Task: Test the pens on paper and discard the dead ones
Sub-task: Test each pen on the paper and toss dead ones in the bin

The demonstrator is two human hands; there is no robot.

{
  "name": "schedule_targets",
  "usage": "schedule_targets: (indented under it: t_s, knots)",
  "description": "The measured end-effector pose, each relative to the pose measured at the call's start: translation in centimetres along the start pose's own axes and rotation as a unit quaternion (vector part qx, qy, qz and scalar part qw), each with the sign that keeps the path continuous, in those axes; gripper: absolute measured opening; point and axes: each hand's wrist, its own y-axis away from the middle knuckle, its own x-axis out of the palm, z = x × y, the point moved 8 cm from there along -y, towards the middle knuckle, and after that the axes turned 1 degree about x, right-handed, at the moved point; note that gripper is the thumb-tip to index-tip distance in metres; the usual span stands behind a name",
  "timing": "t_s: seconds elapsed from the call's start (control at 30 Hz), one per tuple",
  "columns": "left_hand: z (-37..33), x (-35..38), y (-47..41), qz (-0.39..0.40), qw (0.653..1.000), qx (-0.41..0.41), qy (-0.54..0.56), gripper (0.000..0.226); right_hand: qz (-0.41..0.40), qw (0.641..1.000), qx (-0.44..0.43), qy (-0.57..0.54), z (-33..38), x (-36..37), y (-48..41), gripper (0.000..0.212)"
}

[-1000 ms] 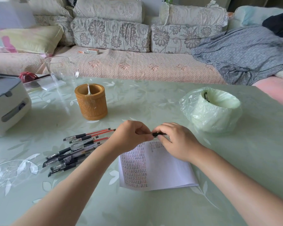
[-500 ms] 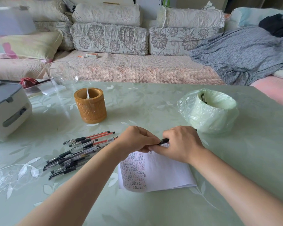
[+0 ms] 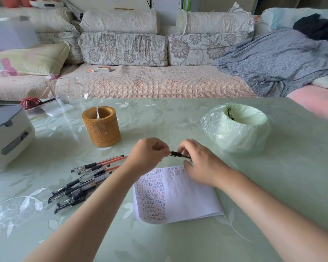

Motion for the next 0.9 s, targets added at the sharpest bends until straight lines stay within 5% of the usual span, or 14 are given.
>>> schedule_targets:
  t_s: [0.17,0.43,0.67,0.9]
  knots:
    - [0.2,-1.7,-0.7,-0.045,0.993,0.058,-0.090,0.003,-0.024,0.999,0.022,-0.035,-1.4,-0.9,-1.1,0.019]
    - [1.3,-3.6,0.6,-0.030,0.941,0.116,-0.315,0.024,-0.053,0.994,0.064,0.064,-2.7,-0.4,-2.7,0.018]
    - [5.3,-7.1,3.0,0.025,0.900,0.047,-0.432,0.039,-0.006,0.992,0.067,0.103,-1.8,2.4,-3.6,0.026]
    - [7.3,-8.0,5.4,0.067,0.894,0.034,-0.441,0.057,0.041,0.976,0.049,0.208,0.2,2.9,-4.4,0.035]
